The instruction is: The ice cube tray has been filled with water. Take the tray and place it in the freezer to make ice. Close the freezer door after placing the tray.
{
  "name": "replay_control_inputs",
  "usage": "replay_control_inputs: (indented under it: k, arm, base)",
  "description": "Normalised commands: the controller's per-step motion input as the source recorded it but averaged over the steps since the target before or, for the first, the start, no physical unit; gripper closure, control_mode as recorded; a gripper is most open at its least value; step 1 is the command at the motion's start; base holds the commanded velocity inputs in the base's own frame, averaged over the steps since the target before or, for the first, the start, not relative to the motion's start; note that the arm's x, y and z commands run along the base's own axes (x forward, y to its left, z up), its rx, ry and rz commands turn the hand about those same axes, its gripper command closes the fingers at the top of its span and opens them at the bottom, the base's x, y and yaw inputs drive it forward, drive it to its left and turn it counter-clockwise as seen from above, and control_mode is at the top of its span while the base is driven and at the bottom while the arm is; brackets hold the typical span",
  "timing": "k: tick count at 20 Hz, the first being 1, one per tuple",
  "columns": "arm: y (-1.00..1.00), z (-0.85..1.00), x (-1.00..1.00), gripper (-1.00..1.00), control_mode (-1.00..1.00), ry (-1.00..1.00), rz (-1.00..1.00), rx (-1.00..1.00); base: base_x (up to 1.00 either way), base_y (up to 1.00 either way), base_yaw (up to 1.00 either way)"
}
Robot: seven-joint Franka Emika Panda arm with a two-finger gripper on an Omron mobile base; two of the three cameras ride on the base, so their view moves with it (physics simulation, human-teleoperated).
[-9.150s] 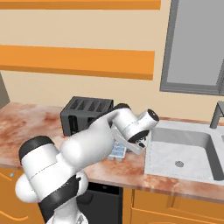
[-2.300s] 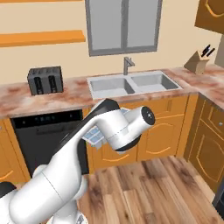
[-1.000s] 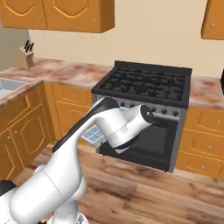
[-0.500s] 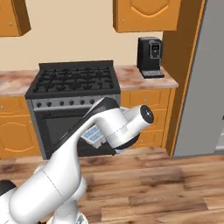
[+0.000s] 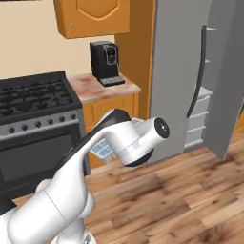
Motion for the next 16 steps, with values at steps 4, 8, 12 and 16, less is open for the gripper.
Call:
replay_control_inputs:
  k: [4,8,12,16]
  arm:
    - [0.0,0.0,0.0,1.0,1.0,0.0,0.0,0.0]
    - [0.0,0.0,0.0,1.0,1.0,0.0,0.0,0.0]
    - [0.0,0.0,0.0,1.0,1.0,0.0,0.0,0.0]
    - [0.0,0.0,0.0,1.0,1.0,0.0,0.0,0.0]
  base:
    - [1.0,0.0,-0.37]
    - [1.0,0.0,-0.31]
    - [0.91,-0.16,-0.22]
    - [0.79,-0.48,-0.05]
